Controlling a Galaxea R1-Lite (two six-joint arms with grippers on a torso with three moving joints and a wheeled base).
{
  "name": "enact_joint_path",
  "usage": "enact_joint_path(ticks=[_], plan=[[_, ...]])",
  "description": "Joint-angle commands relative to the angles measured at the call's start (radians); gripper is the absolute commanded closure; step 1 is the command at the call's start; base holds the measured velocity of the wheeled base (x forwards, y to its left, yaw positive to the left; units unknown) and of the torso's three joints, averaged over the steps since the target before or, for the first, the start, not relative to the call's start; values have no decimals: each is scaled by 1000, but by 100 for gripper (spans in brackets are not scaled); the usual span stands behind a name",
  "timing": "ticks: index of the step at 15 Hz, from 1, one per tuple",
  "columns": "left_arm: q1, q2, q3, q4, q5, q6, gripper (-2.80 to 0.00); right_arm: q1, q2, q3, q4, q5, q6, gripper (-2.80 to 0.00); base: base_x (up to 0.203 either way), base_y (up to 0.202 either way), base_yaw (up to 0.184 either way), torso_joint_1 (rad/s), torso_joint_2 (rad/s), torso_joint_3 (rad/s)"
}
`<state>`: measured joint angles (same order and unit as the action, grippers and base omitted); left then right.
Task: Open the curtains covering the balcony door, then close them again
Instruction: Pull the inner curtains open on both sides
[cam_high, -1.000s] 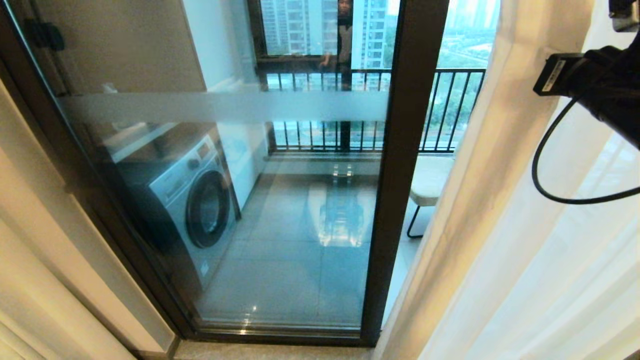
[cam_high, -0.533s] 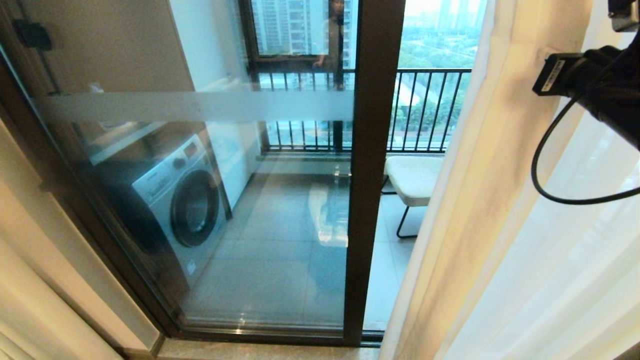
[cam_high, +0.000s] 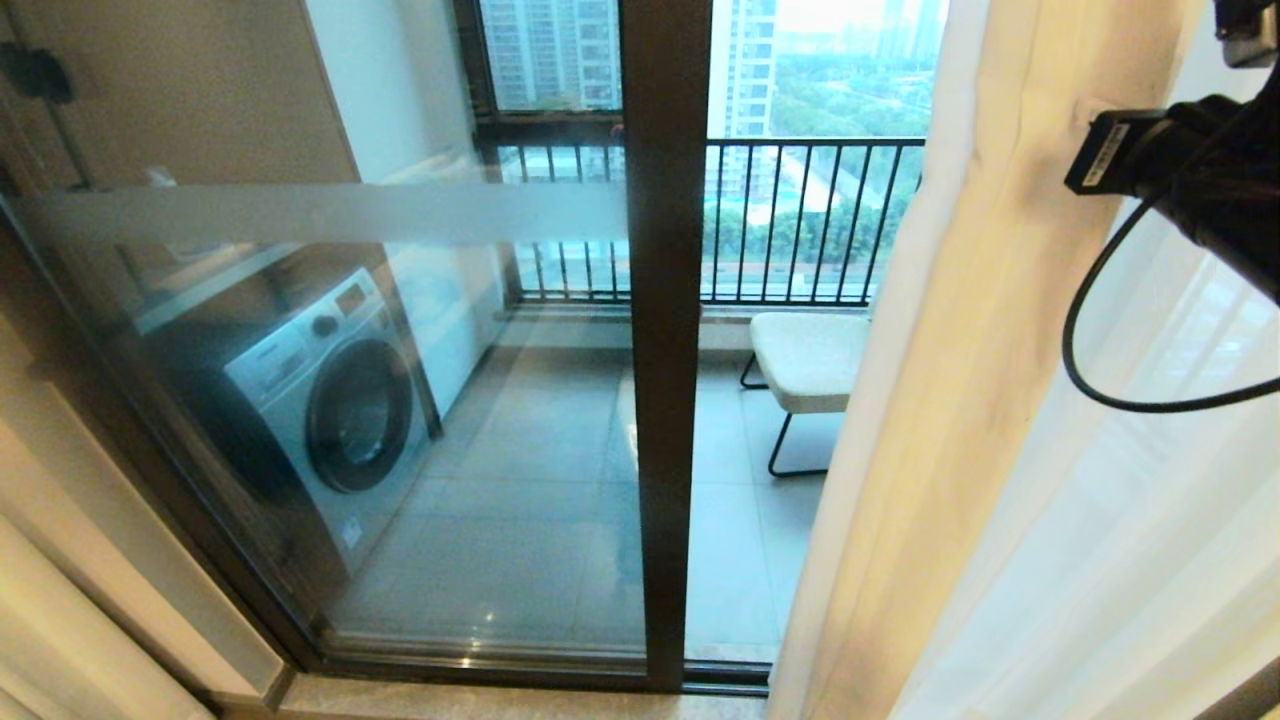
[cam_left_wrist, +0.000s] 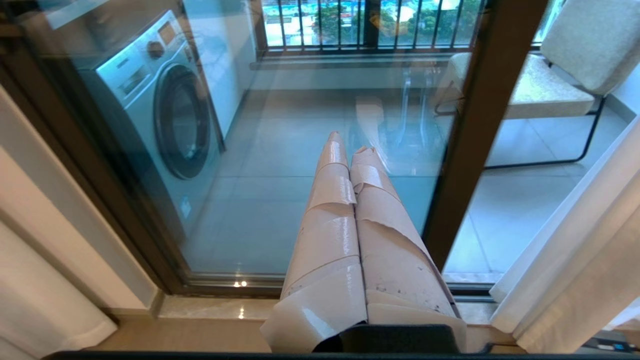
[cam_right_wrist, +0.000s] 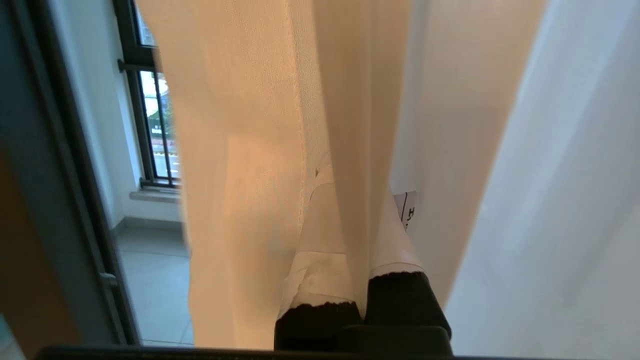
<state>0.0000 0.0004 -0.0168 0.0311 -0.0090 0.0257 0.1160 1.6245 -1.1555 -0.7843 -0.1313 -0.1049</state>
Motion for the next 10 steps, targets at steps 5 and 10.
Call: enact_joint_path(ticks=[5, 10], plan=[[0, 0, 0, 0, 0, 0, 0, 1, -1, 7, -3, -1, -1, 0, 0, -189, -1, 2, 4, 3], [0, 0, 0, 0, 0, 0, 0, -1, 0, 7, -3, -1, -1, 0, 0, -189, 0, 3, 2, 2]])
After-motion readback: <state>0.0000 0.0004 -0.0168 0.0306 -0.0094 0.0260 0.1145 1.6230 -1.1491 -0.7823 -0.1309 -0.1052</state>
